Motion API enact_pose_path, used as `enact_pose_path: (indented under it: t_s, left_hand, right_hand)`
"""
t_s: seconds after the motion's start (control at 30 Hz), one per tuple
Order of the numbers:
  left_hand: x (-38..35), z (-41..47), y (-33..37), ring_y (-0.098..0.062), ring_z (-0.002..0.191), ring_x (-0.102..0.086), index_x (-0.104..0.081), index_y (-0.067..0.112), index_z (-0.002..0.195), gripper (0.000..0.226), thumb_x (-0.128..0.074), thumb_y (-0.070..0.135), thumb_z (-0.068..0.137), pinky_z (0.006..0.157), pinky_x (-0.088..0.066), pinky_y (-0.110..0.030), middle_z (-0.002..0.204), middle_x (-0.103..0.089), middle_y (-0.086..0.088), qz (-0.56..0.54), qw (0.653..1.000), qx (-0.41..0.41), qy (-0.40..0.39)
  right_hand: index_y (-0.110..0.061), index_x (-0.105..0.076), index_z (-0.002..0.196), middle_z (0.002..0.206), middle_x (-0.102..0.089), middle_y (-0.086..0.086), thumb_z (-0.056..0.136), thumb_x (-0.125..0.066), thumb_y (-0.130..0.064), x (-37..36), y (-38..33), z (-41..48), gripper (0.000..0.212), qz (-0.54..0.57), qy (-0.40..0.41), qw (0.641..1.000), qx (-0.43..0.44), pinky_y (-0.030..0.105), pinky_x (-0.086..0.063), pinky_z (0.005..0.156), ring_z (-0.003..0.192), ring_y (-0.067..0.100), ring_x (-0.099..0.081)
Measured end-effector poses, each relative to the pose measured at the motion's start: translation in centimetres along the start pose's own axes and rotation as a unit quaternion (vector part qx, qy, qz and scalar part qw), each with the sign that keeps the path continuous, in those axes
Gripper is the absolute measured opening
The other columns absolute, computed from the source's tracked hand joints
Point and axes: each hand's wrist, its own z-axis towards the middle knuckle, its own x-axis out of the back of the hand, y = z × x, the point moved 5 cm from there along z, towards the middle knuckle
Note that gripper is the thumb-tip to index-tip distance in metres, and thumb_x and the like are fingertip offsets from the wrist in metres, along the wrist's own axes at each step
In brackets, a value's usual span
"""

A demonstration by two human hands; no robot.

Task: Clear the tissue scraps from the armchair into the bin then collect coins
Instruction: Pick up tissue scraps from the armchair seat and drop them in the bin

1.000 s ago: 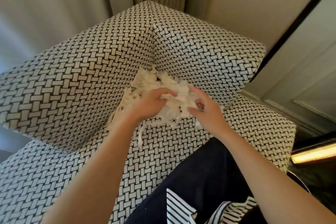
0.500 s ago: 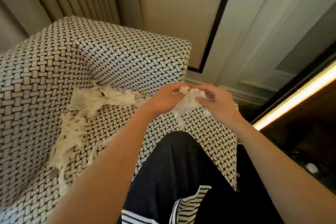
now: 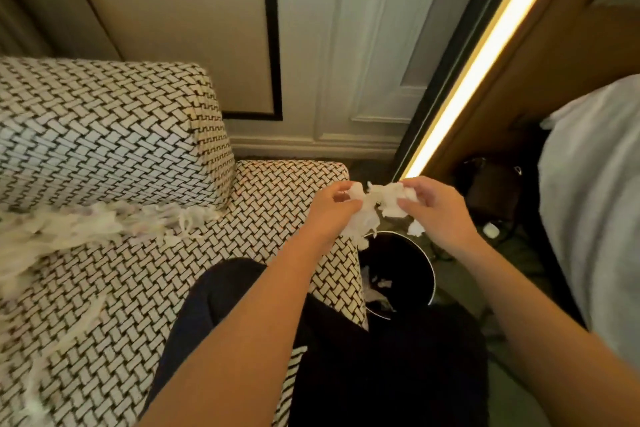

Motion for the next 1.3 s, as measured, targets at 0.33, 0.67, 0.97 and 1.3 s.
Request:
enact_pose_path:
  t_s: [0.33,0.67,0.97,1.3]
  left_hand:
    - [-6.0,1.7,-5.2,-0.024,0.109,-0.057,-0.049,0.015,0.132,0.042,-0.054,0.004,0.091,0.094,-0.049,-0.040,0.125,-0.055,-0.009,-0.150,0.977,0.149,-0.015]
    - [-8.4,1.9,-4.1,-0.023,0.129,-0.037,-0.042,0.030,0.137,0.043,-0.049,0.018,0.096,0.102,-0.032,-0.038,0.142,-0.041,-0.005,-0.111,0.981,0.121,-0.102]
    - [-6.9,1.5,-5.3,-0.024,0.131,-0.040,-0.040,0.025,0.140,0.040,-0.039,0.025,0.100,0.108,-0.030,-0.041,0.142,-0.045,-0.005,-0.040,0.980,0.148,-0.125]
    - [-4.3,0.4,-4.2,-0.024,0.128,-0.044,-0.042,0.024,0.140,0.040,-0.039,0.022,0.100,0.109,-0.033,-0.044,0.144,-0.041,-0.006,-0.021,0.987,0.130,-0.088]
  right_hand:
    - [-0.015,-0.062,0.118,0.106,-0.064,0.003,0.088,-0.063,-0.018,-0.1,9.9,-2.4,0.030,0.079,0.014,0.977,-0.196,0.032,-0.048,0.085,0.096,0.018,-0.060]
    - [-0.006,-0.060,0.112,0.092,-0.062,0.010,0.089,-0.057,0.000,-4.3,14.1,-4.9,0.024,0.426,0.042,0.784,-0.449,0.034,-0.050,0.077,0.078,0.020,-0.058]
    - [-0.001,-0.043,0.135,0.112,-0.056,0.016,0.097,-0.044,-0.008,-6.4,14.8,-5.0,0.038,0.596,0.076,0.615,-0.511,0.033,-0.047,0.089,0.099,0.023,-0.057]
    - [-0.013,-0.016,0.150,0.153,-0.021,0.022,0.100,-0.043,-0.022,-5.8,13.4,-4.1,0.058,0.622,0.074,0.598,-0.500,0.041,-0.027,0.114,0.140,0.035,-0.026]
